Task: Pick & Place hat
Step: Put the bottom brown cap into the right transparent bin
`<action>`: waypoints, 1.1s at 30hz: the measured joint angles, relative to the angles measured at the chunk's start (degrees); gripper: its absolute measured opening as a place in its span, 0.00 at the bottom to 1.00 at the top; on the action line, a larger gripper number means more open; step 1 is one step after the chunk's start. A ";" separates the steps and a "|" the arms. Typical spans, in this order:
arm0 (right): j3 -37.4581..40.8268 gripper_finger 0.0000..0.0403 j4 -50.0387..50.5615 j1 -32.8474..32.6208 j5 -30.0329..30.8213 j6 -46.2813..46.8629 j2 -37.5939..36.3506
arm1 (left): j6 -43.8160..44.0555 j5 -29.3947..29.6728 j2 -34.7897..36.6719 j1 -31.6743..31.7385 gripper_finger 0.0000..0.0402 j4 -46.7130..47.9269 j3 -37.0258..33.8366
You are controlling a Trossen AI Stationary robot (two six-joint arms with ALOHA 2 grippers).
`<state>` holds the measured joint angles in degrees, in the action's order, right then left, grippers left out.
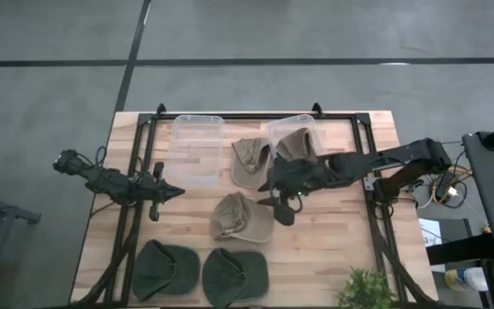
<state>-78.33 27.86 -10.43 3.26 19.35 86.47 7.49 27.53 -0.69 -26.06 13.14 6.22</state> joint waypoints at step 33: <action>-0.70 0.44 4.82 4.20 4.06 2.28 22.22 | 0.00 0.00 -1.46 -0.01 0.00 0.55 0.00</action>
<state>-79.02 32.67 -6.22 7.32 21.63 108.69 7.49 27.53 -2.15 -26.07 13.69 6.22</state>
